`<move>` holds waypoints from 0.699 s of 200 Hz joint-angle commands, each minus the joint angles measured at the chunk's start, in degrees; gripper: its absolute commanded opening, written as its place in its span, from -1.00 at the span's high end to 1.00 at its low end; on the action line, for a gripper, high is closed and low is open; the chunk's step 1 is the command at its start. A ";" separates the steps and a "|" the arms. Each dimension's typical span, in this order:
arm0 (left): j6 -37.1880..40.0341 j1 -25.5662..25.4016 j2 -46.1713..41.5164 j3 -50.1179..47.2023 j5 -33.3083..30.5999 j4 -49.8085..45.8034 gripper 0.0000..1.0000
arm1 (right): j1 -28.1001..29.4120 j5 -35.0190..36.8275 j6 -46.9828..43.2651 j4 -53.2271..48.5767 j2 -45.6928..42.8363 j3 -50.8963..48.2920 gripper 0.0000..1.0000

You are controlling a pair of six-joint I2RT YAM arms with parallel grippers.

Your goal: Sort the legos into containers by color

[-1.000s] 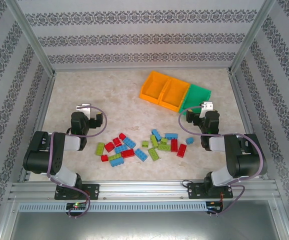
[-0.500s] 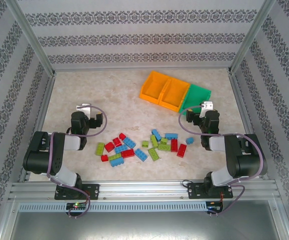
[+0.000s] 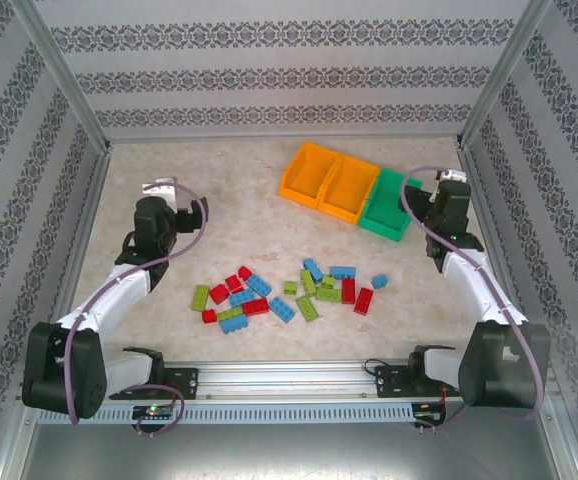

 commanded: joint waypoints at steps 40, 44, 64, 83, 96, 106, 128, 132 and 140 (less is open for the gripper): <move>1.76 -12.43 -1.24 1.34 2.28 -4.56 -0.99 | -2.31 -6.90 5.82 -19.00 9.79 9.41 -0.66; 2.12 -12.92 -1.32 1.25 2.20 -4.45 -0.99 | -2.45 -7.68 6.19 -19.37 10.47 9.93 -0.65; 2.89 -13.95 -1.68 1.01 2.31 -4.44 -0.99 | -2.54 -10.35 7.07 -21.14 14.03 12.22 -0.57; 3.43 -14.21 -1.90 0.61 4.12 -4.55 -0.99 | -2.52 -11.56 7.30 -22.25 17.12 13.79 -0.49; 3.61 -14.31 -2.36 -0.04 5.11 -4.26 -0.99 | -2.53 -11.18 7.49 -22.66 18.86 14.61 -0.46; 3.57 -14.35 -2.72 -0.67 5.25 -3.97 -0.99 | -2.50 -11.91 7.35 -22.67 19.94 15.11 -0.42; 3.22 -14.31 -3.79 -2.27 4.07 -3.09 -0.99 | -2.41 -12.07 6.49 -23.66 22.83 16.99 -0.36; 3.18 -14.31 -4.05 -2.47 3.78 -3.00 -0.99 | -2.41 -11.97 6.34 -23.93 23.49 17.32 -0.35; 3.08 -14.31 -4.45 -2.86 3.50 -3.04 -0.99 | -2.42 -11.95 6.03 -24.40 24.45 17.96 -0.31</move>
